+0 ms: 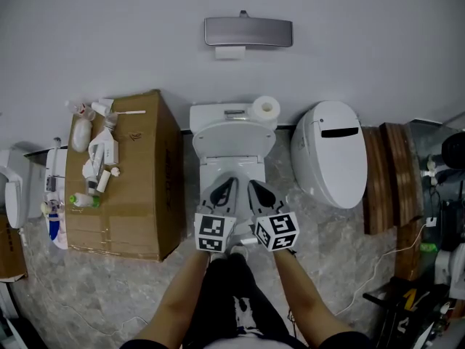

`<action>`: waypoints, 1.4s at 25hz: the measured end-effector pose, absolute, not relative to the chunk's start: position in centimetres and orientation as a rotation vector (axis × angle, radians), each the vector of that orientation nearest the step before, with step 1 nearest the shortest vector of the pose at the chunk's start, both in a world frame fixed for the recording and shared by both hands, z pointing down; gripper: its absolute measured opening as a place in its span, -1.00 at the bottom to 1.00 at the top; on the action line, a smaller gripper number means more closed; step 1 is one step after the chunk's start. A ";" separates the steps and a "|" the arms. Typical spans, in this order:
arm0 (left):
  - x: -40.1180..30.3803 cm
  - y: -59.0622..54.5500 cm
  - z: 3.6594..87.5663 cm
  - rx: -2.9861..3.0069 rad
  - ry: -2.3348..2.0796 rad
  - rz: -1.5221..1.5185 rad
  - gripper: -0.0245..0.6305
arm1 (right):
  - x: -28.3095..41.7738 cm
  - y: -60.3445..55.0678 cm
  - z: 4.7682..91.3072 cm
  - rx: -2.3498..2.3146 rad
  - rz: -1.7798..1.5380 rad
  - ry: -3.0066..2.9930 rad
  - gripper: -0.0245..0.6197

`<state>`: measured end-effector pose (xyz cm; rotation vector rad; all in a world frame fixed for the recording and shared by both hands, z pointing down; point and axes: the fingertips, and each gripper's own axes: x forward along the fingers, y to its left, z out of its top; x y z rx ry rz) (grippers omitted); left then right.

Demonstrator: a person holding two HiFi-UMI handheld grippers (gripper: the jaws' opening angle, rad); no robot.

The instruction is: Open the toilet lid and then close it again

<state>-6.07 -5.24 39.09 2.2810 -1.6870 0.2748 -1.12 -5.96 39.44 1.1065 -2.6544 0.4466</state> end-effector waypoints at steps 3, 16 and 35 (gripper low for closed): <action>-6.0 -5.1 39.1 2.282 -1.685 0.282 -0.91 | -1.1 -5.8 39.6 1.088 0.447 -2.655 -0.90; -7.0 -5.7 39.4 2.254 -1.700 0.267 -0.91 | -4.3 -7.1 39.1 0.761 0.165 -2.704 -0.90; -6.9 -6.3 43.2 2.148 -1.746 0.260 -0.91 | -5.9 -10.1 43.2 0.502 -0.171 -2.585 -0.56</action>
